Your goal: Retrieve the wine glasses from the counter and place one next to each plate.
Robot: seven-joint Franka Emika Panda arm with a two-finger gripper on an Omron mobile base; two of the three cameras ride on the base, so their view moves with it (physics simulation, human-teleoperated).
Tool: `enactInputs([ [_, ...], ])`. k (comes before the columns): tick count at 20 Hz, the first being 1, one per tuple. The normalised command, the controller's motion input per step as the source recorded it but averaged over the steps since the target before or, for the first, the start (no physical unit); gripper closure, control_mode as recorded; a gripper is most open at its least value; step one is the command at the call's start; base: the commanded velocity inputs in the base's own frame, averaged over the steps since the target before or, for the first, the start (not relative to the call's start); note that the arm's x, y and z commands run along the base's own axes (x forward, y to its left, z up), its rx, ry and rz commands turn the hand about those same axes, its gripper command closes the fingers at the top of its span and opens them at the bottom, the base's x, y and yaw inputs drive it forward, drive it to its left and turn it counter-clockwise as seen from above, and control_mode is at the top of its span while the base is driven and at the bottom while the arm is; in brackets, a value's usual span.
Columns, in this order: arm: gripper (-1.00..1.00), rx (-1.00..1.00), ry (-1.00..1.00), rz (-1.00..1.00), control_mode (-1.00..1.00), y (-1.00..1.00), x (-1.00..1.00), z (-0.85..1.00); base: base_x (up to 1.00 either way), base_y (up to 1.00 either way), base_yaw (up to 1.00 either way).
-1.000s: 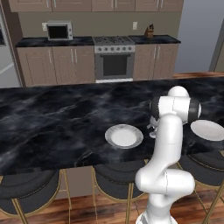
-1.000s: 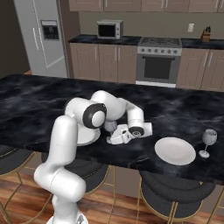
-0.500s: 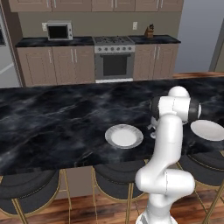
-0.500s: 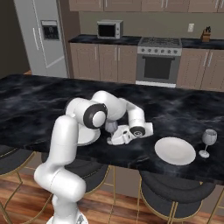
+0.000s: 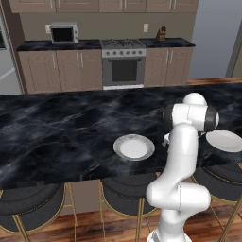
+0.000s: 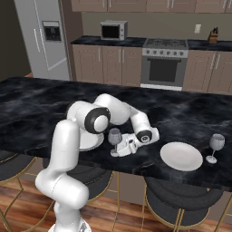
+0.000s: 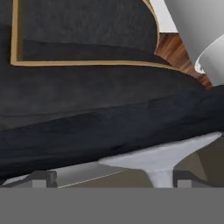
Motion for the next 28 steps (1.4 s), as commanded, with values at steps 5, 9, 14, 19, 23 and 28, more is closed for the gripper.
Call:
enactInputs([
  [5, -1.0, -0.03, -0.05, -0.06, -1.0, 0.27, 0.5, -0.04, 0.0, 0.0, 0.0],
  [9, -1.0, -0.07, -0.12, -0.3, -1.0, 0.44, 0.91, 0.0, 0.0, 0.0, 0.0],
  [14, -1.0, -0.01, -0.15, -0.27, -1.0, -0.03, -0.14, 0.0, 0.0, 0.0, 0.0],
  [19, -1.0, 0.0, 0.04, -0.02, -1.0, -0.03, -0.01, -0.04, 0.0, 0.0, 0.0],
  [23, -1.0, -0.02, 0.04, -0.01, -1.0, 0.07, 0.36, -0.08, 0.0, 0.0, 0.0],
  [28, -1.0, -0.01, 0.02, 0.0, -1.0, -0.03, 0.1, -0.03, 0.0, 0.0, 0.0],
])
